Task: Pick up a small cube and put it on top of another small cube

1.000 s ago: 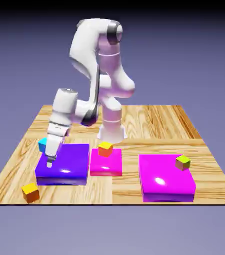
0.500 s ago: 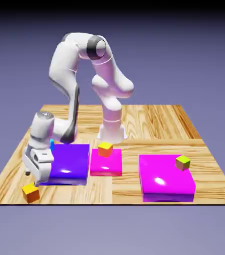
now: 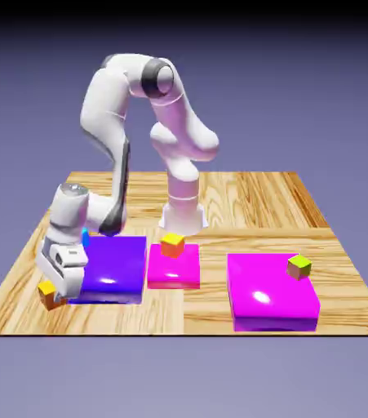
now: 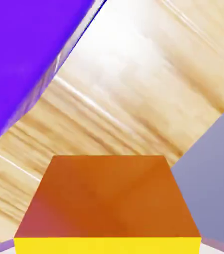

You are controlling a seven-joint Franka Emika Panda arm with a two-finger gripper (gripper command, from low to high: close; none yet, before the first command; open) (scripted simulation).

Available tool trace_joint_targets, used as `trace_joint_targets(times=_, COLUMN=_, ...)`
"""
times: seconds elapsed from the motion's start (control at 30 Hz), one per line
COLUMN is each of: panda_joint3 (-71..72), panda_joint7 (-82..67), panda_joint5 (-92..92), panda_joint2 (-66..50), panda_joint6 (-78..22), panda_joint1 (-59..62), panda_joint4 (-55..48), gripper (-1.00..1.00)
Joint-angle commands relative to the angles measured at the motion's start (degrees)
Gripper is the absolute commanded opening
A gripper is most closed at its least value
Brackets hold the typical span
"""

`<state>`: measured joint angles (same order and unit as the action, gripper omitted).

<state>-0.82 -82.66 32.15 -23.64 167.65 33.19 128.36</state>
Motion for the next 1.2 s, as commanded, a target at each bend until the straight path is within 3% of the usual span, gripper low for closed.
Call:
trace_joint_targets(times=0.0, panda_joint3=-0.2, panda_joint7=2.5, panda_joint5=-0.2, panda_joint2=1.9, panda_joint6=-1.3, panda_joint1=-1.4, panda_joint4=1.3, gripper=-1.00)
trace_joint_targets(times=1.03, panda_joint3=-5.7, panda_joint7=79.8, panda_joint5=-6.4, panda_joint2=59.5, panda_joint6=-44.4, panda_joint1=-44.3, panda_joint4=42.2, gripper=-1.00)
trace_joint_targets(times=1.17, panda_joint3=-6.4, panda_joint7=82.0, panda_joint5=-3.7, panda_joint2=56.2, panda_joint6=-39.8, panda_joint1=-43.2, panda_joint4=43.7, gripper=-1.00)
